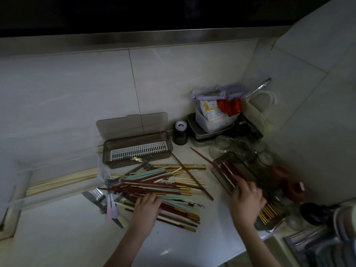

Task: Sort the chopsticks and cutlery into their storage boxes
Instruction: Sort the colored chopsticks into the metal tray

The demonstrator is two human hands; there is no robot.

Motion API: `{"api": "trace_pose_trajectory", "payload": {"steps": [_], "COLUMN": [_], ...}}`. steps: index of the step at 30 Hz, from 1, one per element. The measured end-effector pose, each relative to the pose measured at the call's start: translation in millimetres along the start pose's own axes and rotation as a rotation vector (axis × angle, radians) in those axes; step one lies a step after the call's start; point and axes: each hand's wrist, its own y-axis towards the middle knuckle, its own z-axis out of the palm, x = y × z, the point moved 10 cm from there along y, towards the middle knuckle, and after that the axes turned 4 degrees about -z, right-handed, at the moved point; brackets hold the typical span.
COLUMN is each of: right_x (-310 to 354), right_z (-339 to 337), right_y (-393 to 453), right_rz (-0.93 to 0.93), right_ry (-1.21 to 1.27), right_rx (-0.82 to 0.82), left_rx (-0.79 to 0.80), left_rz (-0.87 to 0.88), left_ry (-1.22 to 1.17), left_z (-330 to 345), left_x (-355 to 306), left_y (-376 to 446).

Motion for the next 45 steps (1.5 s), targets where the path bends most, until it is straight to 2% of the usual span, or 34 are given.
{"api": "trace_pose_trajectory", "payload": {"steps": [3, 6, 10, 13, 15, 17, 20, 22, 23, 26, 28, 31, 33, 36, 38, 42, 45], "right_x": [-43.8, -69.8, -71.0, -55.5, -29.4, 12.4, 89.6, 128.3, 138.3, 140.0, 133.8, 106.4, 76.1, 13.6, -19.1, -55.4, -67.2], "right_z": [-17.9, -19.8, -7.7, 1.8, 9.1, 24.1, 52.8, 74.2, 84.6, 95.5, 83.4, 57.8, 31.0, 5.1, 11.0, 44.3, 59.5], "right_y": [4.5, 1.7, 3.6, 0.3, -6.3, -19.9, -54.9, -83.4, -93.2, -90.2, -78.4, -50.3, -25.9, 8.4, 22.6, 30.1, 29.4], "right_rz": [0.187, 0.293, 0.258, 0.215, 0.104, -0.104, -0.497, -0.715, -0.761, -0.659, -0.674, -0.674, -0.538, -0.197, -0.043, 0.073, 0.139], "right_ry": [-0.067, -0.149, -0.213, -0.172, -0.155, -0.067, 0.123, 0.078, 0.026, 0.011, 0.018, -0.020, -0.031, -0.084, -0.128, -0.169, -0.135], "right_rx": [-0.056, 0.009, 0.125, 0.127, 0.123, 0.159, 0.331, 0.462, 0.529, 0.630, 0.542, 0.339, 0.201, 0.099, 0.159, 0.386, 0.480], "left_rx": [0.015, 0.024, 0.035, 0.055, 0.076, 0.082, 0.031, -0.029, -0.057, -0.139, -0.154, -0.064, 0.026, 0.134, 0.204, 0.228, 0.255], "left_rz": [0.017, 0.054, 0.092, 0.097, 0.110, 0.120, 0.142, 0.169, 0.179, 0.182, 0.115, -0.088, -0.175, -0.169, -0.140, -0.129, -0.111], "left_ry": [0.018, 0.070, 0.105, 0.110, 0.120, 0.129, 0.141, 0.111, 0.093, 0.055, 0.018, -0.017, -0.006, 0.024, 0.061, 0.078, 0.086], "left_z": [1.6, 4.2, 5.1, 4.5, 6.3, 8.7, 2.8, -8.4, -14.7, -32.7, -39.6, -36.8, -28.9, -16.0, -5.3, 2.4, 2.7], "left_x": [-0.6, -1.4, -4.1, -6.9, -8.1, -8.0, -15.6, -27.8, -33.6, -43.8, -35.5, -1.8, 15.7, 20.4, 17.7, 16.5, 14.2], "left_y": [4.9, 6.2, 7.4, 11.3, 12.0, 10.1, 7.8, 7.0, 7.3, 9.4, 14.9, 23.2, 24.3, 22.4, 18.4, 17.2, 19.3]}}
